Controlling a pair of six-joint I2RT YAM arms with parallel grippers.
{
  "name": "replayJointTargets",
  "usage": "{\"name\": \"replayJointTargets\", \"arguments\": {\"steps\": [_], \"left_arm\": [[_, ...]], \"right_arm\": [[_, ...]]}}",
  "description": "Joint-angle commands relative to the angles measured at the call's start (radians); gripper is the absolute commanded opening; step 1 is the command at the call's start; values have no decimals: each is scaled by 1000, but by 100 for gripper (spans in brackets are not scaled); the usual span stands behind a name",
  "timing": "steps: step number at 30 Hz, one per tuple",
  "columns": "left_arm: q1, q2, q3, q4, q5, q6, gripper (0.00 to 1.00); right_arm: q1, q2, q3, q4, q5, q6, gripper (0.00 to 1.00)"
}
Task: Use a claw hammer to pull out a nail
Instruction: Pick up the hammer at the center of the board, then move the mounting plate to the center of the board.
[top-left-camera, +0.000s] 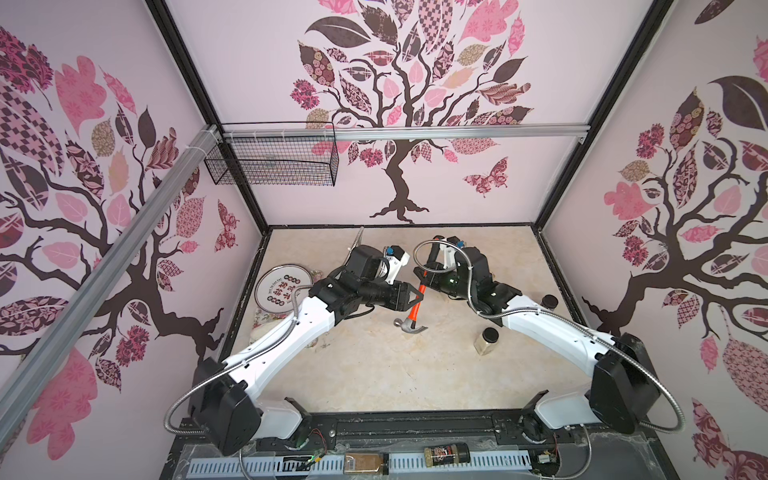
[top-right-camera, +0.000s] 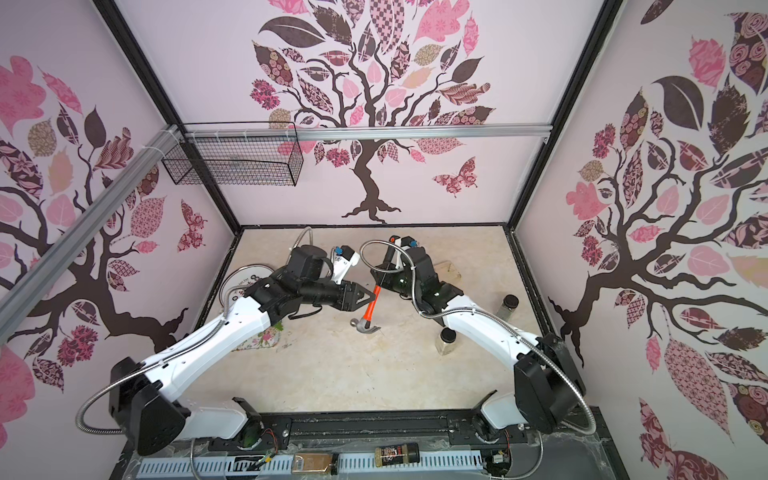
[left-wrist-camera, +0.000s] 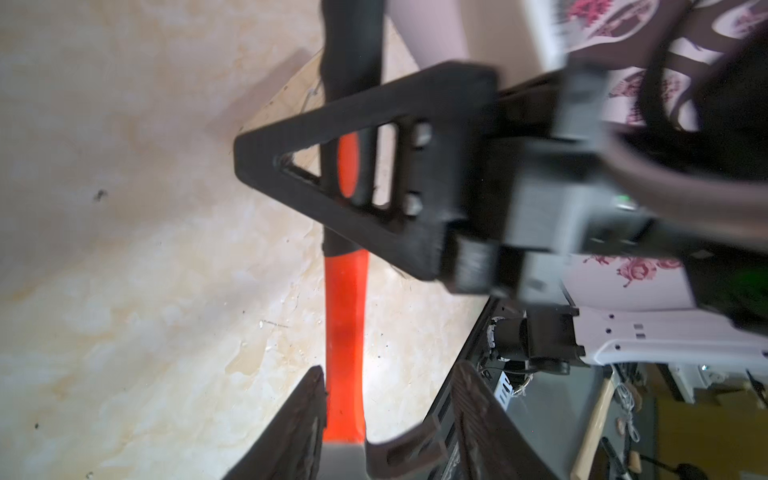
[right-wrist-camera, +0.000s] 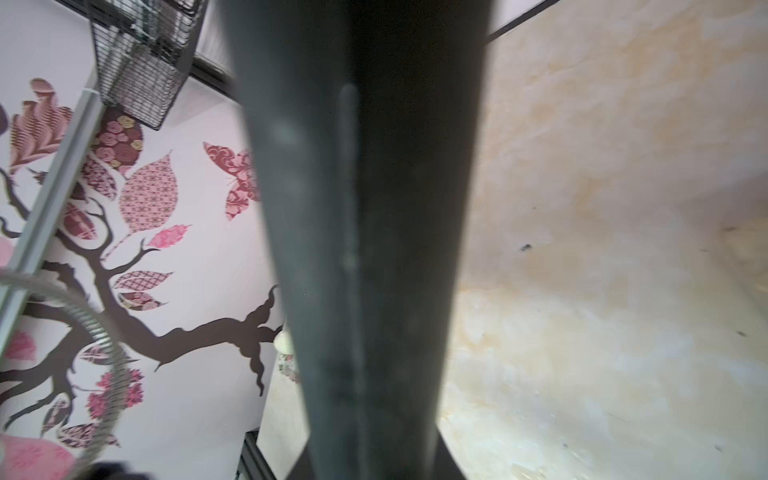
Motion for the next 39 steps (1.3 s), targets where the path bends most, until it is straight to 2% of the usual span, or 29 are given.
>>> {"name": "replayJointTargets", "arguments": {"steps": [1, 4, 5, 6, 8, 13, 17, 24, 26, 29, 32, 34, 36, 39], "left_arm": [[-7, -105, -47, -34, -26, 22, 60], [-9, -194, -77, -68, -109, 27, 65], [-9, -228, -91, -76, -141, 27, 70], [-9, -258, -109, -77, -168, 25, 84], [-9, -308, -143, -64, -210, 20, 98], [-9, -336, -158, -54, -318, 9, 98], [-9, -324, -167, 20, -368, -74, 98], [-17, -343, -303, 300, -275, -296, 98], [-70, -344, -344, 367, -313, -367, 98], [-233, -341, -407, 460, -453, -410, 98], [-381, -331, -419, 484, -547, -433, 98], [-475, -339, -416, 451, -659, -451, 98], [-513, -362, -432, 440, -708, -459, 98], [-513, -414, -493, 504, -671, -457, 98]], "right_arm": [[8, -113, 33, -11, 58, -38, 12], [9, -162, 31, -51, 76, -65, 13], [10, -184, 26, -63, 81, -76, 12], [10, -206, 19, -68, 87, -87, 12], [10, -241, 3, -76, 96, -112, 12], [10, -303, 17, -154, 138, -194, 13], [9, -322, 48, -190, 159, -223, 13], [10, -349, 90, -307, 248, -268, 15], [9, -367, 65, -304, 281, -278, 15], [10, -393, 38, -309, 318, -277, 15], [10, -400, 21, -308, 367, -276, 15], [9, -387, 28, -327, 390, -284, 15], [10, -371, 51, -363, 413, -285, 14], [9, -362, 69, -399, 441, -283, 14]]}}
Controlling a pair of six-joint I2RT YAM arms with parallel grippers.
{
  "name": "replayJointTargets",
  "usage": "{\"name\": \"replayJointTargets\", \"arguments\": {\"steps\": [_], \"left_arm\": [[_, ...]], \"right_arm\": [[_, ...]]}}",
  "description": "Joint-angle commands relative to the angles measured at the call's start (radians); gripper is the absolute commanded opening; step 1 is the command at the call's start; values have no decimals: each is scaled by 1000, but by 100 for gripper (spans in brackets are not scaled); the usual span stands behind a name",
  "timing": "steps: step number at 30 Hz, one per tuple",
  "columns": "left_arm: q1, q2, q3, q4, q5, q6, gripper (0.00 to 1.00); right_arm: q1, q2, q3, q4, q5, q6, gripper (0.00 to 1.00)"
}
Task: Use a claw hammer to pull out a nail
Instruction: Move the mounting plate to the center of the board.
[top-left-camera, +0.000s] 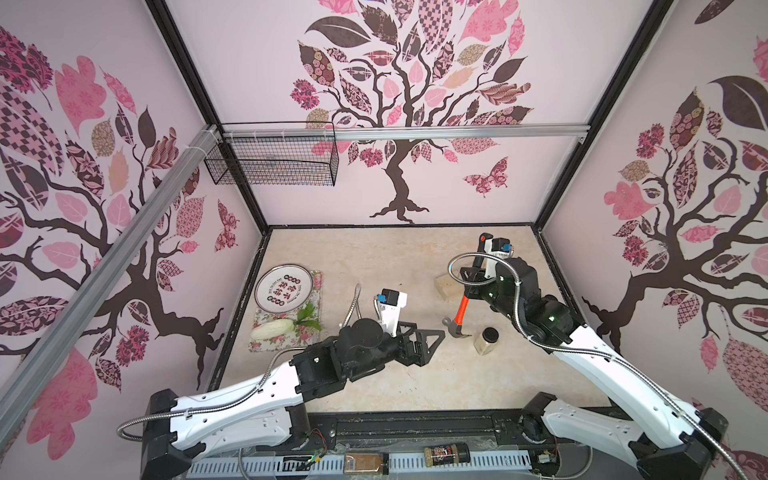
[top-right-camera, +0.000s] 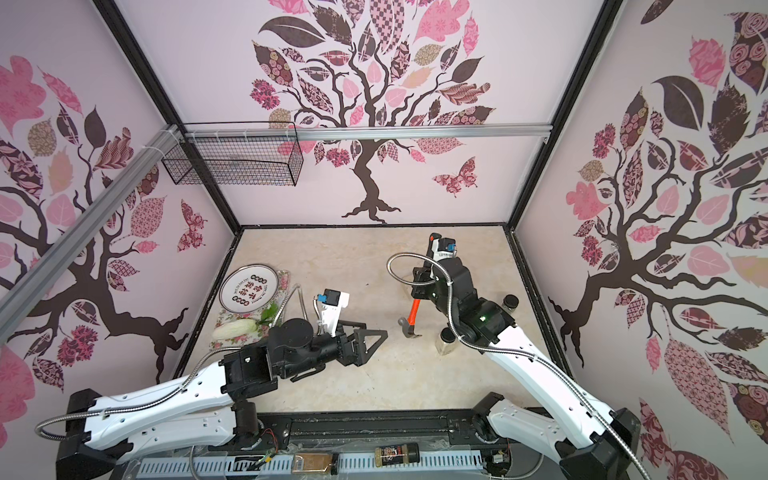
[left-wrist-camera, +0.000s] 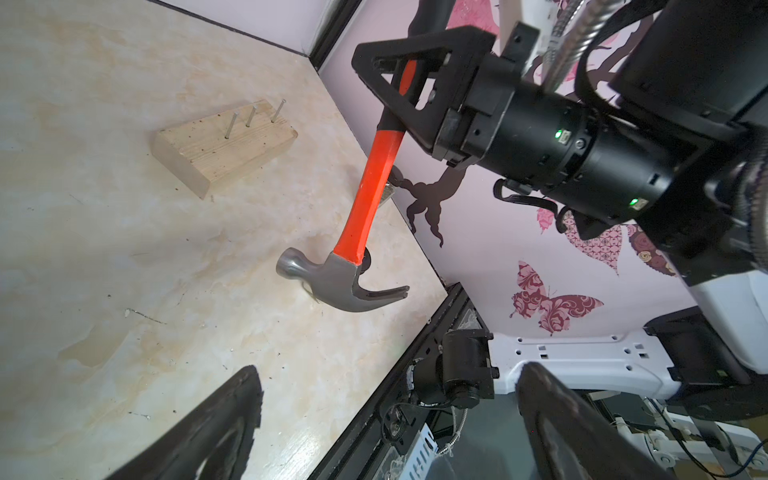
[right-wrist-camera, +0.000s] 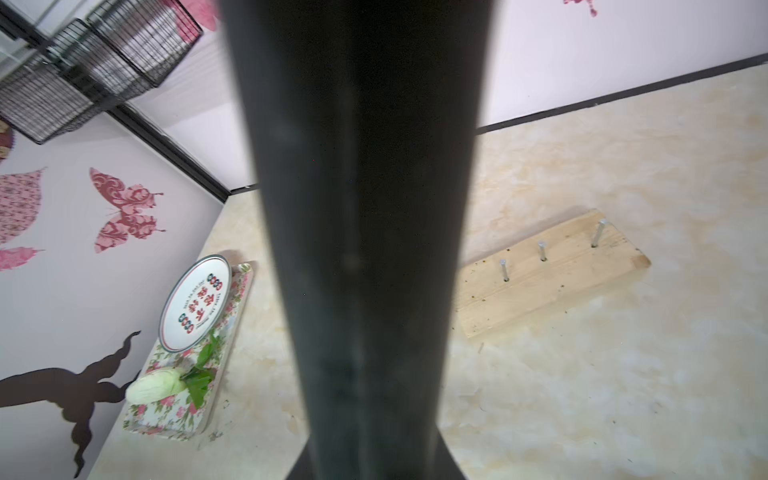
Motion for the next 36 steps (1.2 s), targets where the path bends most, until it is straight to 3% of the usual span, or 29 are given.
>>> {"name": "replayJointTargets", "arguments": {"steps": [1, 3, 8, 14, 23, 26, 31, 36], "left_arm": [[1, -60, -87, 122, -40, -10, 98], [1, -79, -121, 184, 7, 9, 98], [3, -79, -140, 152, -27, 8, 98], [20, 55, 21, -106, -127, 336, 98], [125, 257, 94, -17, -63, 530, 98], [130, 286, 84, 55, -91, 617, 98], [160, 427, 286, -194, -182, 708, 98], [179, 526, 325, -102, -100, 858, 98]], "right_arm": [[5, -2, 64, -10, 64, 3, 14], [4, -7, 66, -22, 66, -1, 14], [5, -16, 93, -88, 95, 12, 14], [5, -10, 114, -107, 124, -13, 14], [4, 59, 205, -45, 270, -152, 15], [0, 39, 198, 2, 293, -168, 15], [-21, -8, 187, 38, 254, -186, 17], [-31, -11, 241, -33, 274, -223, 16]]}}
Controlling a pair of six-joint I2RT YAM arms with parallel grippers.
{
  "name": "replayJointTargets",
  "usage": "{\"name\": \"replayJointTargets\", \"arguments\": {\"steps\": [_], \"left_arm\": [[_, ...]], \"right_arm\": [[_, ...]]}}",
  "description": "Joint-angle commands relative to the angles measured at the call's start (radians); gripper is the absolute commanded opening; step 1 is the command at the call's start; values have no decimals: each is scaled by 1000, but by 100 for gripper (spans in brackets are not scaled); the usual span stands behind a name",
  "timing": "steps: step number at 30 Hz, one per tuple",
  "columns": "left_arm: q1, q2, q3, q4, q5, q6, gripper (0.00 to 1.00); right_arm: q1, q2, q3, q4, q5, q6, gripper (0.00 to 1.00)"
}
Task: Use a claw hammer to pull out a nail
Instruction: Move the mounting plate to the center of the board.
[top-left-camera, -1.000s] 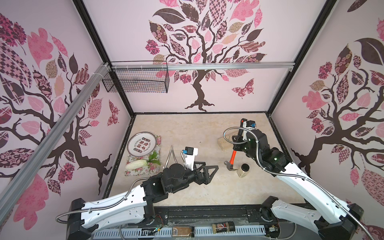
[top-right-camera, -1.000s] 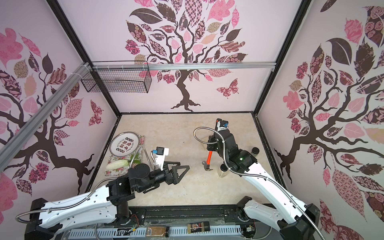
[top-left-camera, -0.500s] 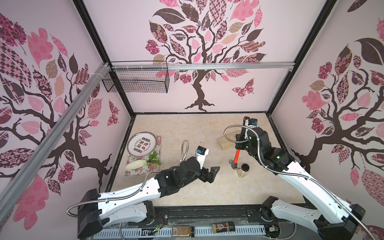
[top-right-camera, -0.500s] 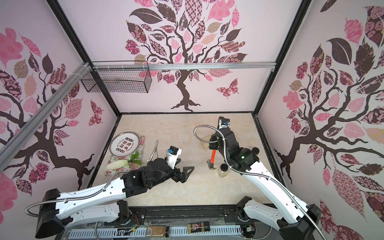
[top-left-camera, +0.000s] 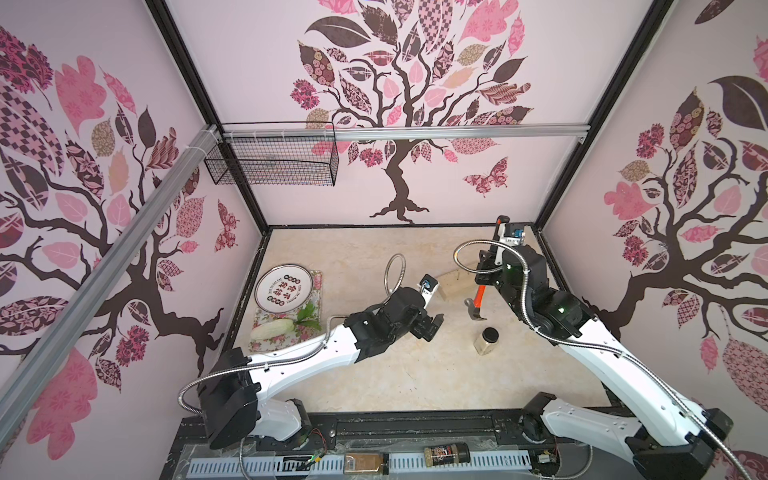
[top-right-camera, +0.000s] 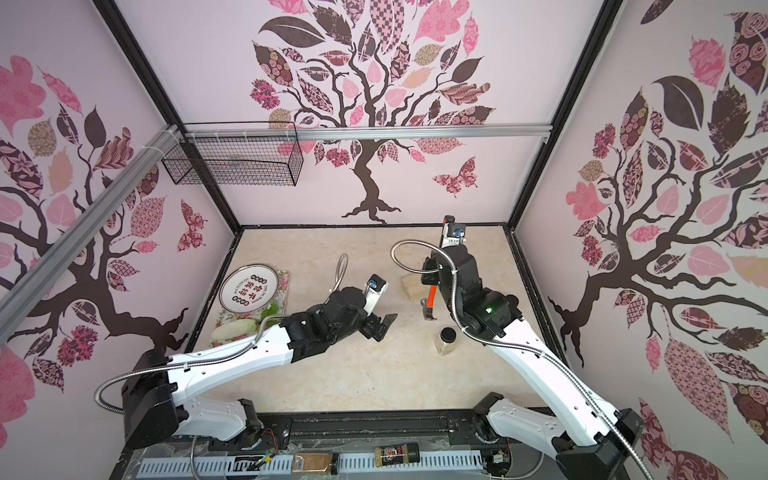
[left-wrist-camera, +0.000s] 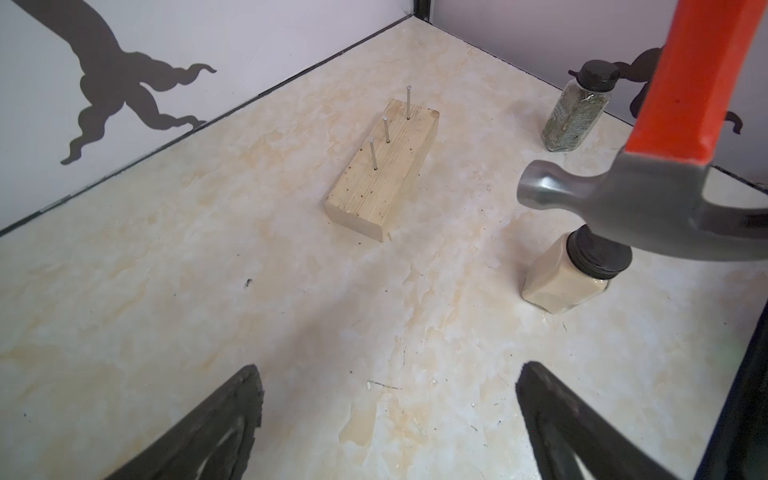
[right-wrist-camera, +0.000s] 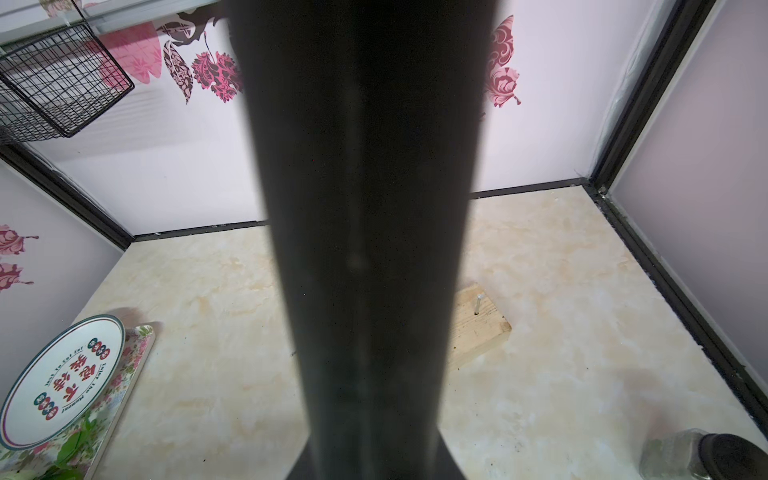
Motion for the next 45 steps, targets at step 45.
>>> {"name": "replayJointTargets", "arguments": {"steps": [45], "left_arm": [[284, 975, 960, -253, 478, 268, 98]], "right_arm": [[-21, -67, 17, 213, -42, -196, 18]]}}
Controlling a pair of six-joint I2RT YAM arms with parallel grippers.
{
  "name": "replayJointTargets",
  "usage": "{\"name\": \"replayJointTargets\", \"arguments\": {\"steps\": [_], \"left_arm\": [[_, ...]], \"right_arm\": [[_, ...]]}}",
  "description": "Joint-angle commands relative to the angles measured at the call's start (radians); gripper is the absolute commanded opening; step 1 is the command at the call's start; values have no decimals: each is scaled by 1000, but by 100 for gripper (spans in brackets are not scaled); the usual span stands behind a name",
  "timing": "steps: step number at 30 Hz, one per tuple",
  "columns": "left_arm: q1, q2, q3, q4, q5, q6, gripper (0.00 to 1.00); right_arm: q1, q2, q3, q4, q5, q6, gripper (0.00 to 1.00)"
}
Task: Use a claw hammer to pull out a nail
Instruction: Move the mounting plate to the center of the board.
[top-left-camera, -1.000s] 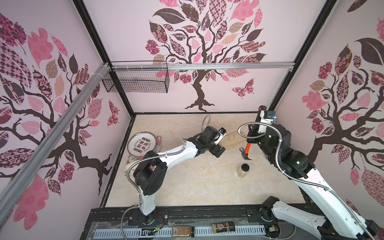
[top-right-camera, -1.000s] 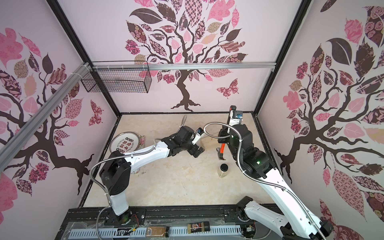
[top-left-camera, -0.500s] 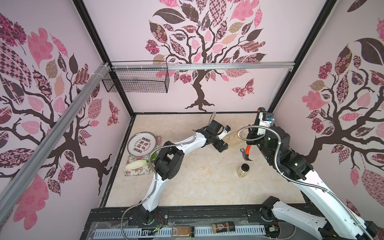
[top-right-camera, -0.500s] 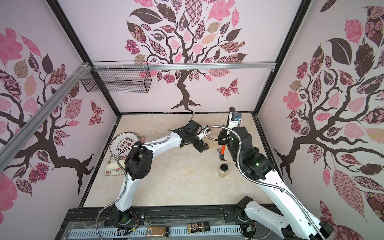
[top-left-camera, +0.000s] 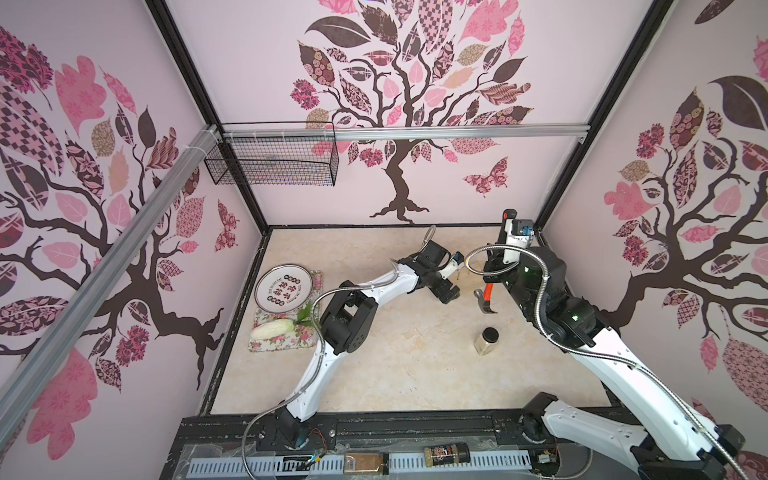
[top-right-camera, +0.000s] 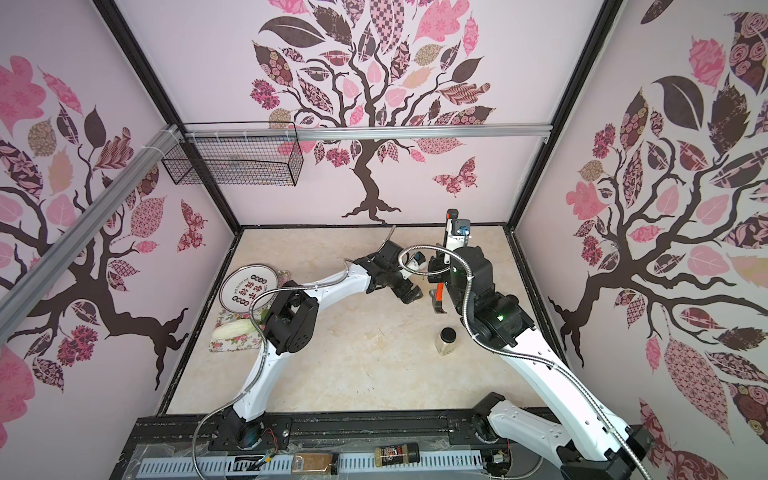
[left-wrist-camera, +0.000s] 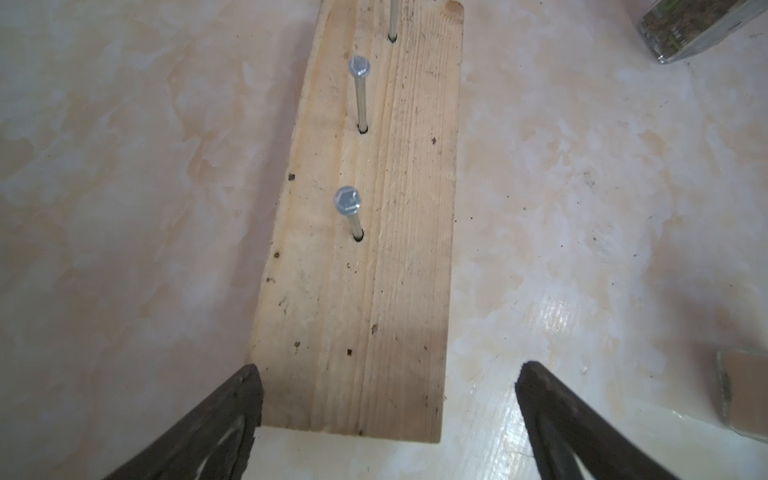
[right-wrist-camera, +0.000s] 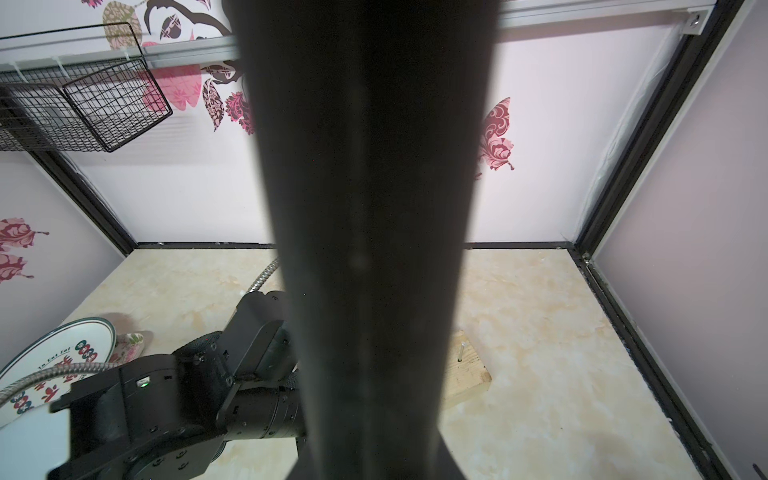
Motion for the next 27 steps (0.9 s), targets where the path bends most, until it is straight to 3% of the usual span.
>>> {"name": "replayJointTargets", "arguments": {"steps": [1, 8, 19, 27], "left_arm": [[3, 37, 56, 10, -36, -10, 98], [-19, 89, 133, -56, -90, 1, 97], [-79, 120, 94, -35, -241, -36, 91], [-84, 103, 79, 18, -240, -148, 72]], "right_arm": [[-6, -2, 36, 119, -16, -30, 18], [-15, 17, 36, 129, -36, -56, 18], [-31, 5, 23, 139, -66, -68, 18], [-33, -19, 16, 128, -69, -48, 18]]}}
